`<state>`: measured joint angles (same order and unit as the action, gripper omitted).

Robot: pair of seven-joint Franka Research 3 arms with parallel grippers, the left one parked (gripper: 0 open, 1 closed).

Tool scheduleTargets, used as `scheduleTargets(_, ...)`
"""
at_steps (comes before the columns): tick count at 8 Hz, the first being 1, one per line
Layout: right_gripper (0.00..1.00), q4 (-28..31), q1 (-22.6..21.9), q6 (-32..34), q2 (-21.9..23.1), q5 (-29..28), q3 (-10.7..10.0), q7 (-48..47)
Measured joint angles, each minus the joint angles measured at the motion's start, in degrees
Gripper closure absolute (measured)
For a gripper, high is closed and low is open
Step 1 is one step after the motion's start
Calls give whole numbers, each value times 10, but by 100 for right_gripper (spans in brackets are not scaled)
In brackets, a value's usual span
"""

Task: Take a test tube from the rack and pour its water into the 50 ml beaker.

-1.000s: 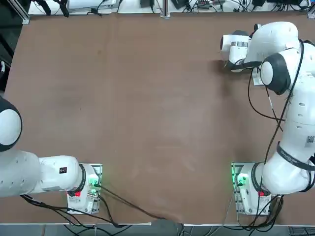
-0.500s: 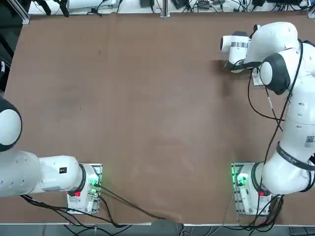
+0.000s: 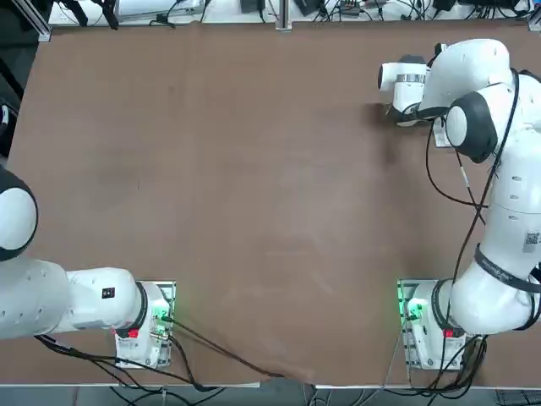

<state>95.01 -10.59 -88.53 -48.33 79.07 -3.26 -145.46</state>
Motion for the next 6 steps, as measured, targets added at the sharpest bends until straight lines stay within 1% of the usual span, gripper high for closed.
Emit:
scheduleTargets(2,80,-2,0,0,0,3,0,0)
scheduleTargets(4,80,-12,-1,4,0,3,0,14)
scheduleTargets(6,80,-23,-3,20,9,2,2,48)
